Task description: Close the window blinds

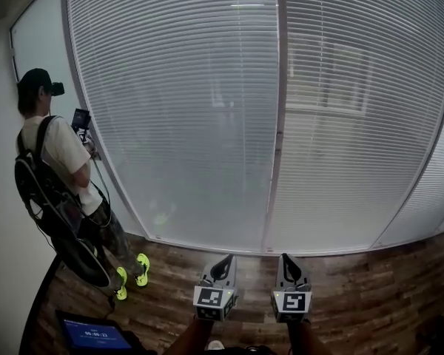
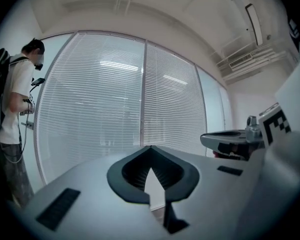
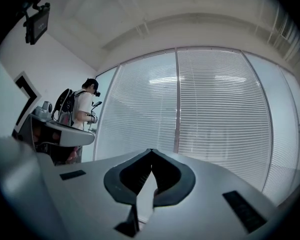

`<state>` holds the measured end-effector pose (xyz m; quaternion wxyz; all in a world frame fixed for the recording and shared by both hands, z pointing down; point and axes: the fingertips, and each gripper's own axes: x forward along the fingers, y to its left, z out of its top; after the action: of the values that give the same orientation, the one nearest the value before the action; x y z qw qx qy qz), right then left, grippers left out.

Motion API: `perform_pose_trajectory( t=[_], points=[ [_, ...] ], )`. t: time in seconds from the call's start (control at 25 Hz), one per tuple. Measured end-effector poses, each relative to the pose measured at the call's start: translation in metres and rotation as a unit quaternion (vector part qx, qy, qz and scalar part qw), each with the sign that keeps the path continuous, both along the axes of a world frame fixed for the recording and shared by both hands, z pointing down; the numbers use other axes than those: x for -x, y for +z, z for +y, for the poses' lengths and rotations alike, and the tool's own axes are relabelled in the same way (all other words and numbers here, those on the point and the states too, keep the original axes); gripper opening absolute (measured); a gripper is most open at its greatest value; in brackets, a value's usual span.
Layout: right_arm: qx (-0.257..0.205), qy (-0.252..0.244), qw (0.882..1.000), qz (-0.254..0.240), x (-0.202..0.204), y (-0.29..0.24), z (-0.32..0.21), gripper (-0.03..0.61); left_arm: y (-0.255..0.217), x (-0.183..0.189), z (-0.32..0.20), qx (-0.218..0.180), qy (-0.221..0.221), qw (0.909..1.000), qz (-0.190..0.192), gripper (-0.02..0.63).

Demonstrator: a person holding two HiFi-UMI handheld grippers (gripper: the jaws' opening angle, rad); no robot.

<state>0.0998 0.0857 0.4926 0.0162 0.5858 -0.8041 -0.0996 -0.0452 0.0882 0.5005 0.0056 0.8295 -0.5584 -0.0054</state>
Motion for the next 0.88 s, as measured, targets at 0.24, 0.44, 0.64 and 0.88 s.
perform_pose_trajectory(
  t=[0.24,0.44,0.64,0.88],
  points=[
    [-0.002,0.011,1.0,0.0,0.013,-0.006,0.003,0.003,-0.008,0.019,0.002,-0.007,-0.004,1.0,0.004,-0.008],
    [-0.004,0.012,1.0,-0.009,0.031,-0.006,0.008,0.003,-0.01,0.042,0.005,-0.004,-0.01,0.9999,0.01,-0.008],
    [-0.003,0.006,1.0,0.001,0.034,0.0,-0.01,0.003,0.001,0.046,-0.014,-0.002,-0.01,0.9998,0.018,-0.006],
    [0.006,0.006,1.0,0.008,0.031,0.009,-0.002,0.002,0.007,0.04,-0.01,0.005,-0.007,0.9998,0.017,-0.007]
  ],
)
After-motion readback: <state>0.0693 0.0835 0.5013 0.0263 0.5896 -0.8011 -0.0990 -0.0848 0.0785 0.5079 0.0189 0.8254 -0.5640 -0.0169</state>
